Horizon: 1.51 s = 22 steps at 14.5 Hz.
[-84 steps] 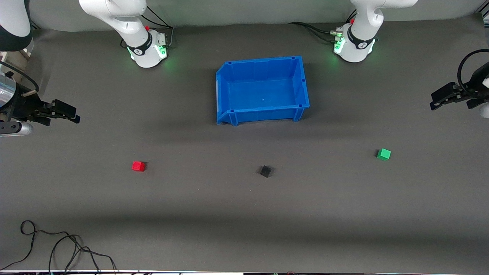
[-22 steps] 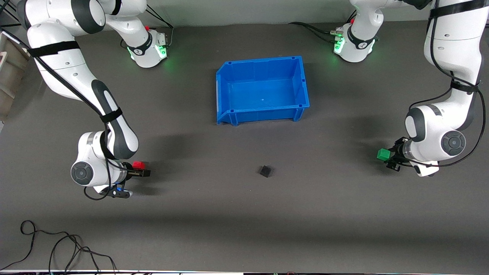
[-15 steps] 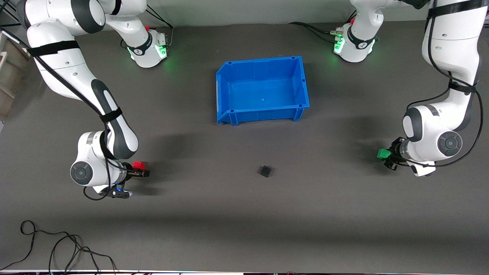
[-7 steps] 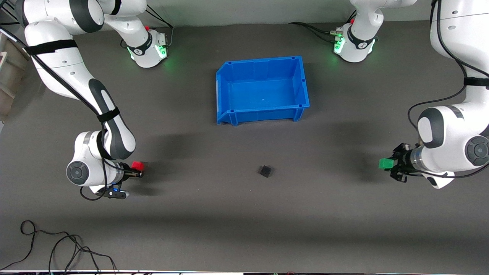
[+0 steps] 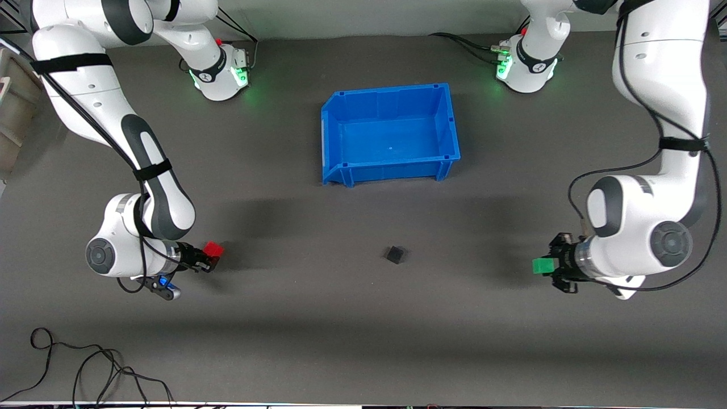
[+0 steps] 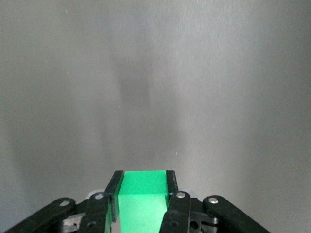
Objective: Attach green and red cubes to black cube
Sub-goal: 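Carry the red cube with the right gripper while the left gripper carries the green cube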
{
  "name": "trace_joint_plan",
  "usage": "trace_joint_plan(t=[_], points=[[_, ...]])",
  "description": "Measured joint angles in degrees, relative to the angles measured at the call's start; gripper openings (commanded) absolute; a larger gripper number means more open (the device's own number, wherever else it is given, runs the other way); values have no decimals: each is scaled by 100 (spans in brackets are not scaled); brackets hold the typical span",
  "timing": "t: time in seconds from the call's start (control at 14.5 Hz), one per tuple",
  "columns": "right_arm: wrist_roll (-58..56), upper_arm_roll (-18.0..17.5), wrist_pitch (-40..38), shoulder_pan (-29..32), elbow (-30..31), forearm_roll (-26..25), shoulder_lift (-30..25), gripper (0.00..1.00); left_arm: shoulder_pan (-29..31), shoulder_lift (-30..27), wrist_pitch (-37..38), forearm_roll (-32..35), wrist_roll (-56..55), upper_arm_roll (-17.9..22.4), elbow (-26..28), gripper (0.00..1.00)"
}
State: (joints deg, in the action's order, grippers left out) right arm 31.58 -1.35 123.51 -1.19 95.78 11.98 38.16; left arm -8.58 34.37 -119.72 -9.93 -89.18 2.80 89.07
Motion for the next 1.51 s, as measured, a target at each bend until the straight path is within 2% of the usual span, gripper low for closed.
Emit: trace_joint_plan(t=[0.21,0.34,0.55,0.83,1.17,1.51], points=[[1109,-73,-26,-328,-108,460,-109,0,-266,150,1,-12,-493,-223,-42,0],[1970,-79,5,-687,-222,557,-135,0,-558,354,-36,-12,-892,-392,-110,0],[3060,-95,62,-1122,-432,580,-149,0,-945,539,-250,-13,-1211,-424,-227,0],[4353,-107,757,-1784,-485,586,-106,0,-1343,728,-1009,-2,-1433,-434,-281,0],[5487,-101,1414,-2422,-689,586,296,0,-1708,1070,-1600,37,-1455,-436,-388,0],[6464,-47,1821,-3006,-929,439,630,0,-1908,1285,-1877,37,-1483,-438,-437,0]])
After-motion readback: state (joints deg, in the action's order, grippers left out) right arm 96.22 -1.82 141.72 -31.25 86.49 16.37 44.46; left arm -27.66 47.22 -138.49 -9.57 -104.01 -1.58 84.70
